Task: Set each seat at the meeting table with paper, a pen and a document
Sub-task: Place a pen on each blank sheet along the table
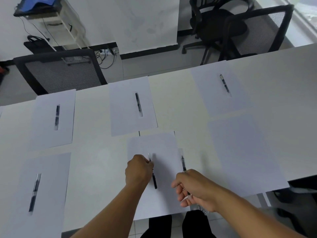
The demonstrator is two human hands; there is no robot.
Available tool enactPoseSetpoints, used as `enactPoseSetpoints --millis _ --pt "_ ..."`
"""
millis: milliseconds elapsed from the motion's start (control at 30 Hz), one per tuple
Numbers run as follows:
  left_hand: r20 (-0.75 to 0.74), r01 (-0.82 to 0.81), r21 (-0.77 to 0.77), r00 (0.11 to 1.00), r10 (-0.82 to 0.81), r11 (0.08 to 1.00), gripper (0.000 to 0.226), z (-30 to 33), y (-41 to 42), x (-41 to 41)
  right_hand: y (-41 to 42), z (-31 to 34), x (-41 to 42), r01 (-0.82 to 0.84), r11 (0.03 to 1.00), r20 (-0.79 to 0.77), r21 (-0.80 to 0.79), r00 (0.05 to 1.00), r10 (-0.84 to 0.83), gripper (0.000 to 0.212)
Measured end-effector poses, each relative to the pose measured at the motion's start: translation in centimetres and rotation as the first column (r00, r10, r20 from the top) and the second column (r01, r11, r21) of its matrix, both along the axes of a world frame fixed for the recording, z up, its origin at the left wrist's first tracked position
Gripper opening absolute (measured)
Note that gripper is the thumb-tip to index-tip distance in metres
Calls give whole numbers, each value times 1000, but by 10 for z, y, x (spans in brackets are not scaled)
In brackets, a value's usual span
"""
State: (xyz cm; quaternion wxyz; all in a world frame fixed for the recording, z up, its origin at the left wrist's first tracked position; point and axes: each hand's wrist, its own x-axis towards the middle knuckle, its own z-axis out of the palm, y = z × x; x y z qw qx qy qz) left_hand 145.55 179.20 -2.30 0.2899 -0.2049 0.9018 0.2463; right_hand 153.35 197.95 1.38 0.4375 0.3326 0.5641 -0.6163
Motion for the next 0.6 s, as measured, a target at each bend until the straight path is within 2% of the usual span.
enactPoseSetpoints --millis 300,400,600 --pt "36 -8 -8 999 8 1000 19 -16 -2 0 2 -7 2 4 1000 15 -2 1000 -4 17" --pt "47 -20 -24 999 21 999 25 -19 -4 2 3 -8 1 5 1000 18 5 1000 -5 20" --pt "59 -25 -23 998 27 999 22 -21 -6 -3 2 -10 1 17 1000 13 18 1000 -17 27"
